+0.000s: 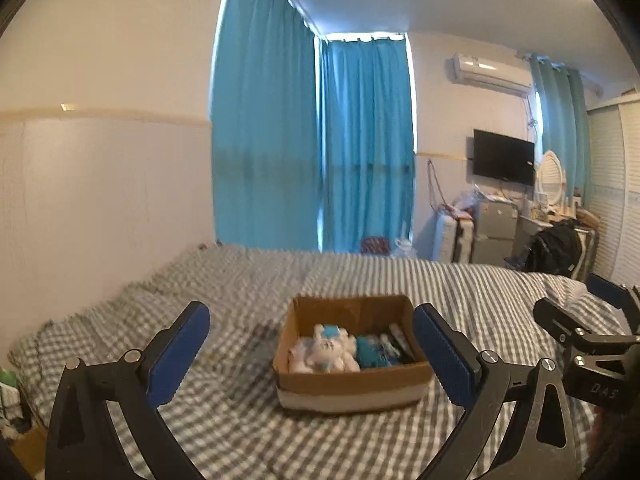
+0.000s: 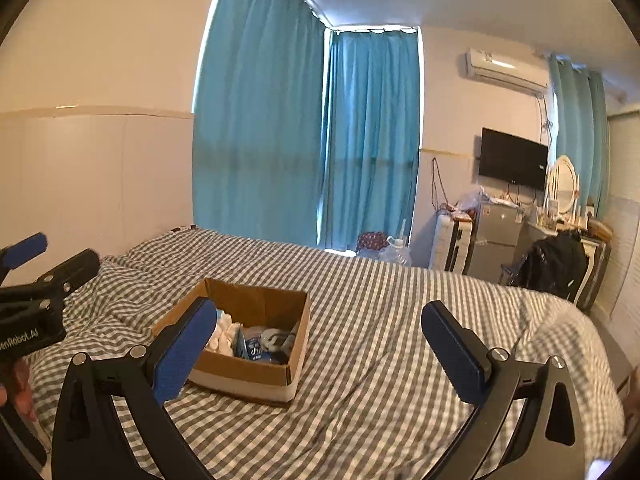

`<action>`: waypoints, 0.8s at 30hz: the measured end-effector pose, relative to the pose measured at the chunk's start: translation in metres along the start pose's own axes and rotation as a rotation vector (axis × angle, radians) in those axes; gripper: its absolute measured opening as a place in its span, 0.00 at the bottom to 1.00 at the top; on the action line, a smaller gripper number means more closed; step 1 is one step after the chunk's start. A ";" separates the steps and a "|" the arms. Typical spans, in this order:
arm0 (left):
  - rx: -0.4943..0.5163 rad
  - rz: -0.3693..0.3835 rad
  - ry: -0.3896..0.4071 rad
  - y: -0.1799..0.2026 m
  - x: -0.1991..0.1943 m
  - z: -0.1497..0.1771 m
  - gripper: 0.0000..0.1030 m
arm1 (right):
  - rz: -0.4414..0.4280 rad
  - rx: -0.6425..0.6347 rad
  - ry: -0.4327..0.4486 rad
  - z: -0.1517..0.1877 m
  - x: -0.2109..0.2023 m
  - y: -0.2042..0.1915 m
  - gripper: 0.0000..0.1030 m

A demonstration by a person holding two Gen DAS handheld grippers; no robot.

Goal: Organize objects

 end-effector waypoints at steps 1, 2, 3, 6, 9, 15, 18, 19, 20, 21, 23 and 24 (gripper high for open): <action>-0.007 0.002 -0.013 -0.001 0.002 0.003 1.00 | 0.009 -0.004 -0.005 0.006 0.003 0.000 1.00; -0.015 -0.001 -0.021 -0.003 0.004 0.005 1.00 | 0.015 -0.010 -0.008 0.011 0.005 0.000 1.00; -0.021 -0.002 -0.026 -0.003 0.005 0.007 1.00 | 0.019 -0.013 -0.017 0.016 0.008 -0.001 1.00; -0.035 0.005 -0.037 -0.004 0.007 0.012 1.00 | 0.016 -0.003 -0.045 0.026 0.015 0.001 1.00; -0.028 0.008 -0.056 -0.004 0.008 0.016 1.00 | 0.022 -0.001 -0.060 0.032 0.018 0.001 1.00; -0.012 0.025 -0.079 0.002 0.010 0.020 1.00 | 0.026 0.013 -0.077 0.037 0.017 0.004 1.00; -0.009 0.028 -0.081 0.004 0.008 0.020 1.00 | 0.031 0.004 -0.078 0.037 0.015 0.003 1.00; -0.008 0.029 -0.082 0.004 0.008 0.020 1.00 | 0.031 0.004 -0.078 0.037 0.015 0.002 1.00; -0.007 0.029 -0.082 0.005 0.008 0.020 1.00 | 0.031 0.005 -0.078 0.037 0.015 0.002 1.00; -0.006 0.029 -0.084 0.006 0.008 0.020 1.00 | 0.031 0.006 -0.079 0.037 0.014 0.002 1.00; -0.006 0.031 -0.084 0.006 0.009 0.020 1.00 | 0.032 0.006 -0.079 0.036 0.013 0.001 1.00; -0.006 0.032 -0.086 0.007 0.009 0.020 1.00 | 0.033 0.006 -0.078 0.036 0.012 0.001 1.00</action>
Point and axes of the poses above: each gripper's, at about its wrist camera, not at the fingertips, and x roughly the way its jaws point, y to its right, z to its underside, the point moved 1 cm from there along x, roughly the way its jaws point, and after that the axes turned 5 degrees about y, right-handed, at the moved point
